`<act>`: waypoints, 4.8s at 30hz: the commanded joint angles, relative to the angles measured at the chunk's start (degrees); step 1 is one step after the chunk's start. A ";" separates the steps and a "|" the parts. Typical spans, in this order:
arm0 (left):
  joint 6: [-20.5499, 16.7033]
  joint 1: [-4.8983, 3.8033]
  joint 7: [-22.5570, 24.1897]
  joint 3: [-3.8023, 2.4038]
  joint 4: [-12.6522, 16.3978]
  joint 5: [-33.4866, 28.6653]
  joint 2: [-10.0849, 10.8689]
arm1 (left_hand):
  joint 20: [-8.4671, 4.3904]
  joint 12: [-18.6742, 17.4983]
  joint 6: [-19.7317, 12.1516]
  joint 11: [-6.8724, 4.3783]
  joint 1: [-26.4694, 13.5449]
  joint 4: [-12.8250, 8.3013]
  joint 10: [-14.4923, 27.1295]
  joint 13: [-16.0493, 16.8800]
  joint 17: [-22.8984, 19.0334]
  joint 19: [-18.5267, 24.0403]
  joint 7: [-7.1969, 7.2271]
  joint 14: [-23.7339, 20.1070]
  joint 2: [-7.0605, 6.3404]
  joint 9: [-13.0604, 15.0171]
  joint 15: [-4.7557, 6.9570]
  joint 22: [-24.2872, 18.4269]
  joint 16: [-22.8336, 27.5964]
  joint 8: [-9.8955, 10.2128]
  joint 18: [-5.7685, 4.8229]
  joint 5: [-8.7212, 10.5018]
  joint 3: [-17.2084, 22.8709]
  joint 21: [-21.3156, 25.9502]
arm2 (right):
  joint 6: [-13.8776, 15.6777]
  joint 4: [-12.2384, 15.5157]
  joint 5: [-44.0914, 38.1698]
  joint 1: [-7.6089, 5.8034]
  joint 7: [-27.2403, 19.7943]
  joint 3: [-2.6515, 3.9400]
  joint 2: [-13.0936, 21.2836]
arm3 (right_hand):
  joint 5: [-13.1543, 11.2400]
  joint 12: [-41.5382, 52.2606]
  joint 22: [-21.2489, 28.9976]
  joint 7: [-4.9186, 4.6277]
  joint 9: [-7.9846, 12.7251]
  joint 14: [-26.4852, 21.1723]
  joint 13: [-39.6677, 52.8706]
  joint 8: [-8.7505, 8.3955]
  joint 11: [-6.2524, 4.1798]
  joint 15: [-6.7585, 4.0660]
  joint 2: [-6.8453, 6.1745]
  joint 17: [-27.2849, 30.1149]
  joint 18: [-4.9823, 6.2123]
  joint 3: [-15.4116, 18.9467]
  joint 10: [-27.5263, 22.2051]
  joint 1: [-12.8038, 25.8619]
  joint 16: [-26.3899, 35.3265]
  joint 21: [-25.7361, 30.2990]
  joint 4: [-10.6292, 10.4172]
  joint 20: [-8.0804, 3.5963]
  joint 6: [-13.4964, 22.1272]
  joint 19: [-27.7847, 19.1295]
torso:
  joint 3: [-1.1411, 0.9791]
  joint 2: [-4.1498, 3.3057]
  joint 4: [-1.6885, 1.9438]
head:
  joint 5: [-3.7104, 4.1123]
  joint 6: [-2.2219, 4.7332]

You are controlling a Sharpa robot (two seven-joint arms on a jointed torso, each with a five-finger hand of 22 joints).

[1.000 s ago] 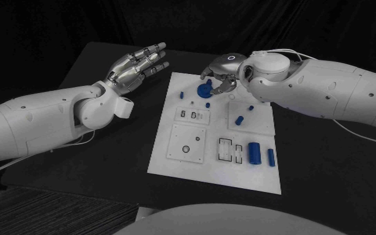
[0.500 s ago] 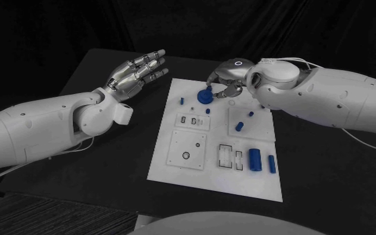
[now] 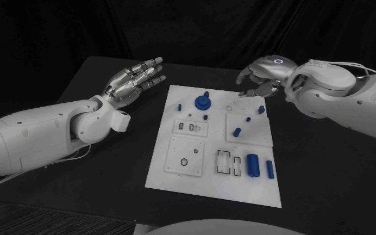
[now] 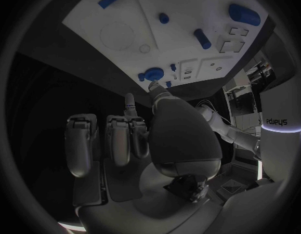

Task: Assemble the parts on the task board

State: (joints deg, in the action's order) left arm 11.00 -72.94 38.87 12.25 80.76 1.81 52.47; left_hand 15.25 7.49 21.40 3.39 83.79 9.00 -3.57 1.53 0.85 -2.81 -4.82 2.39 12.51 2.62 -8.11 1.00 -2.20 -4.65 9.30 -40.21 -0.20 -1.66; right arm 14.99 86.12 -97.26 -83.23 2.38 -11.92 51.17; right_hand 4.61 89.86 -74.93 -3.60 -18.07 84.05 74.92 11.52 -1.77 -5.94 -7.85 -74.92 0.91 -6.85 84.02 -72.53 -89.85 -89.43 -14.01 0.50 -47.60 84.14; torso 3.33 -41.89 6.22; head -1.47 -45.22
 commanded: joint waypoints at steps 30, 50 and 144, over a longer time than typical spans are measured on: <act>1.02 0.64 2.65 -0.05 -0.52 -0.06 -0.31 | 0.16 0.01 -0.11 0.11 -0.54 -0.01 0.11 0.00 0.02 -0.26 0.10 -0.11 -0.12 0.02 -0.22 0.08 -0.27 -0.20 1.11 -0.28 0.54 -0.22 | 2.12 -1.16 1.57 6.03 3.77 -0.02 6.84 | 4.72 0.14 -14.91 -0.24 -0.92 5.89 15.08 3.20 0.56 0.29 -1.60 -14.81 -0.79 0.99 5.98 -1.97 0.02 -0.17 -2.67 0.34 10.90 5.62 | 0.13 -0.04 -0.32 | 1.07 -1.45; 1.40 0.76 2.40 -0.05 -0.69 -0.06 -0.13 | 0.15 0.01 -0.18 0.10 -0.56 -0.04 0.12 0.00 0.02 -0.24 0.14 -0.12 -0.12 0.01 -0.19 0.07 -0.27 -0.19 1.10 -0.29 0.62 -0.21 | 2.09 -2.74 1.57 7.43 3.87 -0.02 5.75 | 13.02 0.14 -14.79 -0.73 -2.81 5.85 15.08 9.93 1.00 0.67 -0.38 -14.65 -0.69 0.14 5.98 -4.25 0.11 0.14 -2.17 0.69 12.29 5.43 | 0.22 0.14 -0.27 | 1.29 -2.47; 2.48 0.89 0.96 -0.05 -0.62 -0.06 0.33 | 0.11 -0.14 -0.31 0.06 -0.77 -0.10 0.28 -0.02 0.02 -0.20 0.21 -0.14 -0.18 0.01 -0.18 0.05 -0.25 -0.16 1.08 -0.23 1.01 -0.17 | 2.53 -5.25 1.57 8.98 4.80 -0.01 2.91 | 19.44 0.14 -14.58 0.94 -9.71 5.72 15.08 25.11 0.38 0.03 2.33 -14.06 -0.53 -2.18 5.98 -7.12 0.45 0.71 2.06 0.05 4.30 5.12 | 0.22 0.14 -0.27 | 1.78 -4.70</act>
State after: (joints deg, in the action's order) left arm 12.73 -72.13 38.85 12.25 79.99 1.82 52.80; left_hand 15.25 7.49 21.40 3.39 83.55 9.02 -3.57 1.53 0.81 -2.81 -4.82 2.38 12.27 2.62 -8.10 1.01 -2.20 -4.65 9.29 -40.22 0.43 -1.66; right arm 15.49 80.62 -95.54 -74.39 6.63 -11.96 53.94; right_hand 24.28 89.86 -74.95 -2.69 -27.76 84.00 74.93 36.43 -1.37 -5.58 -6.10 -74.93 0.90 -9.02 84.01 -79.57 -89.67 -88.97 -12.15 0.92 -43.02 84.13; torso 3.58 -41.74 5.95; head 0.26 -50.00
